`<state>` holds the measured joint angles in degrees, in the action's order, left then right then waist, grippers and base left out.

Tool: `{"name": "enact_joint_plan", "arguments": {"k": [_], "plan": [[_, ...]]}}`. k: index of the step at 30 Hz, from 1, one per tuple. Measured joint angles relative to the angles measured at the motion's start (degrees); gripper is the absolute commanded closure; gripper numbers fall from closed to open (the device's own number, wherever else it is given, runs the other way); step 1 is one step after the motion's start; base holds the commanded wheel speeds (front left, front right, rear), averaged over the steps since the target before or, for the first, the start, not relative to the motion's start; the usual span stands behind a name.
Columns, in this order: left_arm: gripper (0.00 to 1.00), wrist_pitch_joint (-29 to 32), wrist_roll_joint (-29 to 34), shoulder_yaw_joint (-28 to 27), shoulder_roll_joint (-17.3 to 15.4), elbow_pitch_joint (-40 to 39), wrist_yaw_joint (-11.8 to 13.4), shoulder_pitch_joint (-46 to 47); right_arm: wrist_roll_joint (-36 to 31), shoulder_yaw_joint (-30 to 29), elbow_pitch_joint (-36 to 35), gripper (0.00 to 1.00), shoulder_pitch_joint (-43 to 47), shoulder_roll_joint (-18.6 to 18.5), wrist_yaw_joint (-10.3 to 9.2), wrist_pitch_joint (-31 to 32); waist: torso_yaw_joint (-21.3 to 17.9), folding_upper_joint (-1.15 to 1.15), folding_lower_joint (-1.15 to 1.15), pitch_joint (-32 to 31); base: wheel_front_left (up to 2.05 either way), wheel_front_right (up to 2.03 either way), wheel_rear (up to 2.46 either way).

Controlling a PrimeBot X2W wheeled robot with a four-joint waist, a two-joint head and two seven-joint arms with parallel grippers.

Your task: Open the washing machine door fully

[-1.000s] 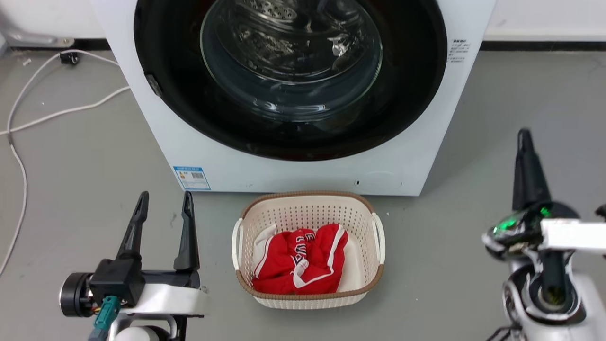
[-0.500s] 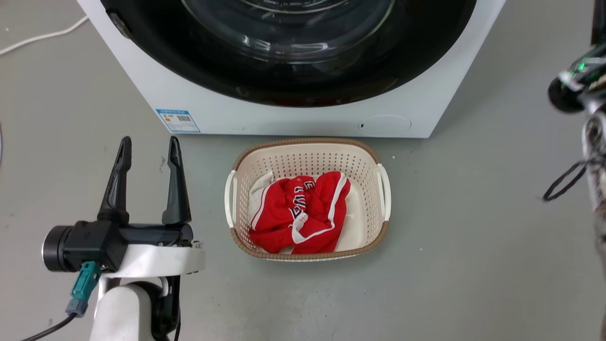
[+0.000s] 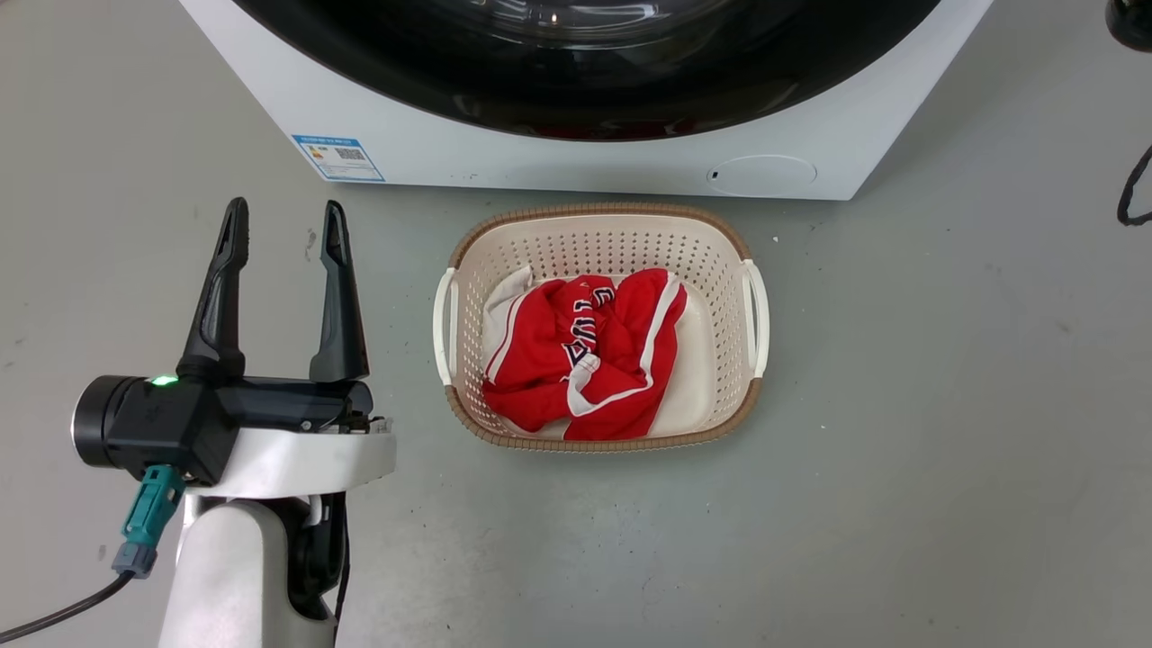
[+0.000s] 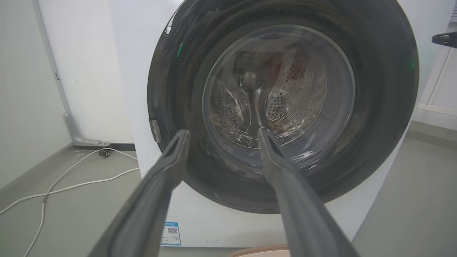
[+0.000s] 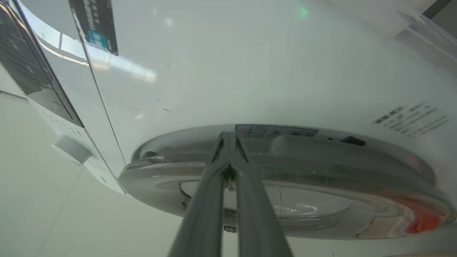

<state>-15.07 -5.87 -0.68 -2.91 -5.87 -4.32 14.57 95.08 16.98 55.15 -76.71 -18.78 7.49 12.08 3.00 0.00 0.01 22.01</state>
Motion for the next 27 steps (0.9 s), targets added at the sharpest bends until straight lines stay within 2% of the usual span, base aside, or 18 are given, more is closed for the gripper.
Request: {"name": "enact_joint_plan", "arguments": {"k": [8, 18, 27], "plan": [[0.0, 0.0, 0.0, 0.3, 0.0, -0.2, -0.1, 0.5, -2.4, 3.9, 6.1, 1.0, -4.5, 0.9, 0.0, 4.7, 0.6, 0.0, 0.0, 1.6, 0.0, 0.0, 0.0], [0.0, 0.0, 0.1, 1.2, 0.0, 0.0, -0.2, 1.2, -1.7, 4.2, 12.0, 1.0, -9.6, 2.0, 0.01, 9.6, 1.1, 0.0, 0.0, 3.3, 0.0, 0.0, 0.0], [0.0, 0.0, -0.4, 2.1, 0.0, 0.4, 0.0, 1.9, -0.8, 4.8, 11.8, 1.0, -10.1, 4.1, -0.01, 16.7, 1.4, 0.0, 0.0, 3.4, 0.0, 0.0, 0.0]]}}
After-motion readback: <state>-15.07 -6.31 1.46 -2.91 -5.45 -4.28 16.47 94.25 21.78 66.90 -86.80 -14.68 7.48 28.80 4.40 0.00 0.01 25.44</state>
